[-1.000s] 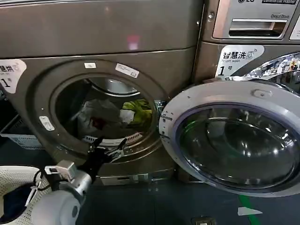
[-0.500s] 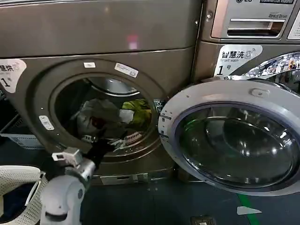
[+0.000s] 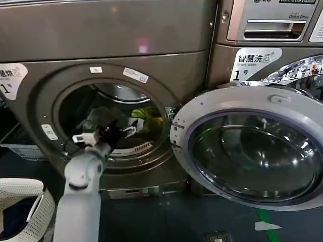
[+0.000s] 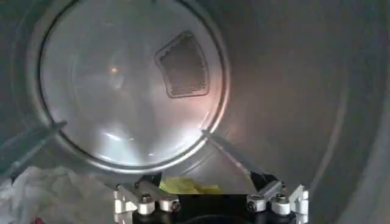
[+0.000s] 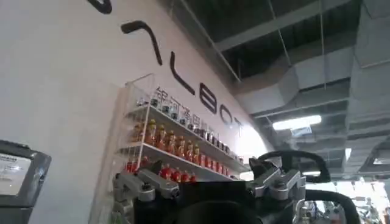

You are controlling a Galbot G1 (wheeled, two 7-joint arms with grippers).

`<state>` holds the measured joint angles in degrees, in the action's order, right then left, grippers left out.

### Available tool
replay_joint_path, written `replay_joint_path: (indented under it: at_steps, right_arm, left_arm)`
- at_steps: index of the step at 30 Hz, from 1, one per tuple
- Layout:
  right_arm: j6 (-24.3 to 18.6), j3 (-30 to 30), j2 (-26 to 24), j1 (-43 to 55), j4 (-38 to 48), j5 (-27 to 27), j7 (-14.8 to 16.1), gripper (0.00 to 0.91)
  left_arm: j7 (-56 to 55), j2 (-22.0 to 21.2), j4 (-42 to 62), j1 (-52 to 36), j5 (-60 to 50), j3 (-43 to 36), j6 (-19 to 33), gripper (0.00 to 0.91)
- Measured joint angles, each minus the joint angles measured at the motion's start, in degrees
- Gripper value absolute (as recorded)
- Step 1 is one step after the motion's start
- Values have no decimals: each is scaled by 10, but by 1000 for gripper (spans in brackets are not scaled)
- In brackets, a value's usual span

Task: Grasp the clothes from the dryer.

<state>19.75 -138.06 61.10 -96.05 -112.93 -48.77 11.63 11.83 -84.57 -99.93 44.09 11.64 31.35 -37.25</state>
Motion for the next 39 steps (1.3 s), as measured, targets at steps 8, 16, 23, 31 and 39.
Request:
replay_joint_path:
  at_steps: [8, 16, 23, 31, 39]
  right_arm:
    - [0, -6, -1, -4, 1, -1, 6, 907]
    - [0, -5, -5, -2, 2, -2, 10, 907]
    - [0, 1, -6, 2, 1, -2, 11, 907]
    - [0, 5, -6, 6, 3, -2, 14, 907]
    - [-1, 11, -6, 11, 4, -2, 15, 907]
  left_arm:
    - [-7, -5, 143, -96, -21, -13, 56, 907]
    - [-9, -10, 291, -192, -37, -22, 107, 907]
    - [-2, -7, 401, -263, -40, -38, 126, 907]
    - [17, -1, 523, -335, -58, -68, 139, 907]
    - [91, 13, 606, -389, -93, -121, 125, 907]
